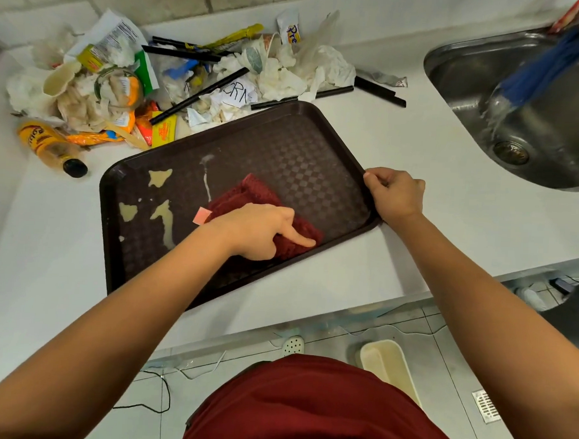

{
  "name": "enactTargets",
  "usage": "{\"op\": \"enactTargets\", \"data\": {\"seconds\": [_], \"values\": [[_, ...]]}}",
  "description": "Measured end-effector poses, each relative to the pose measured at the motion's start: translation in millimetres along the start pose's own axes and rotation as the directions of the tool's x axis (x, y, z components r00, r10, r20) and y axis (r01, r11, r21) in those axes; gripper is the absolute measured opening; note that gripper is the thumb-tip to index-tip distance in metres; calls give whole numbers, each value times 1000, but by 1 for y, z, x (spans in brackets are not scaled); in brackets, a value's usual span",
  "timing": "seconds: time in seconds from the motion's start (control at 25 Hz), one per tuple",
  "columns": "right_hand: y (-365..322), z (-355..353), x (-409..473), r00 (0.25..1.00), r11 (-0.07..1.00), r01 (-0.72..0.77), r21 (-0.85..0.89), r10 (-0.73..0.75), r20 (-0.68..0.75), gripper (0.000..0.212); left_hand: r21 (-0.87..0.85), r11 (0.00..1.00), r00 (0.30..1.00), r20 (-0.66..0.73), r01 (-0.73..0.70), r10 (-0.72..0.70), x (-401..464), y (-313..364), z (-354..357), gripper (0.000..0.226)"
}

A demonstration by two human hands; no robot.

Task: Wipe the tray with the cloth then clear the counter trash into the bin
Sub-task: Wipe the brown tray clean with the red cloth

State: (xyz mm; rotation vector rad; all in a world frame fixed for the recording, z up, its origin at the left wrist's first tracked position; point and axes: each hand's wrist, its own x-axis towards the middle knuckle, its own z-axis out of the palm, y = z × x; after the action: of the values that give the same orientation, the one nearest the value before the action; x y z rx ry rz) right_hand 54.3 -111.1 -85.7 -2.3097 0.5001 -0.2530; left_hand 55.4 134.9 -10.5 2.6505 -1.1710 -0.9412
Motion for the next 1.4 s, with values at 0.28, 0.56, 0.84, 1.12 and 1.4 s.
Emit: {"op": "enactTargets", "data": {"seconds": [0.28, 0.56, 0.84, 1.12, 1.4], "values": [[-1, -2, -1, 999, 999, 39, -20, -38, 28, 28, 94, 995, 996, -89, -23, 31, 50, 41, -14, 72], [1, -2, 0, 998, 999, 35, -17, -34, 55, 29, 70, 991, 972, -215, 116, -98, 70, 67, -4, 65], [1, -3, 0, 999, 999, -11, 32, 10, 32, 27, 45, 990, 964, -236, 133, -119, 36, 57, 4, 65], [0, -7, -3, 999, 998, -18, 68, 16, 38, 26, -88, 950, 883, -352, 299, -311, -17, 18, 32, 66], [2, -5, 0, 998, 999, 39, -17, -39, 50, 29, -352, 861, 743, -446, 367, -499, -25, 4, 37, 64]]}}
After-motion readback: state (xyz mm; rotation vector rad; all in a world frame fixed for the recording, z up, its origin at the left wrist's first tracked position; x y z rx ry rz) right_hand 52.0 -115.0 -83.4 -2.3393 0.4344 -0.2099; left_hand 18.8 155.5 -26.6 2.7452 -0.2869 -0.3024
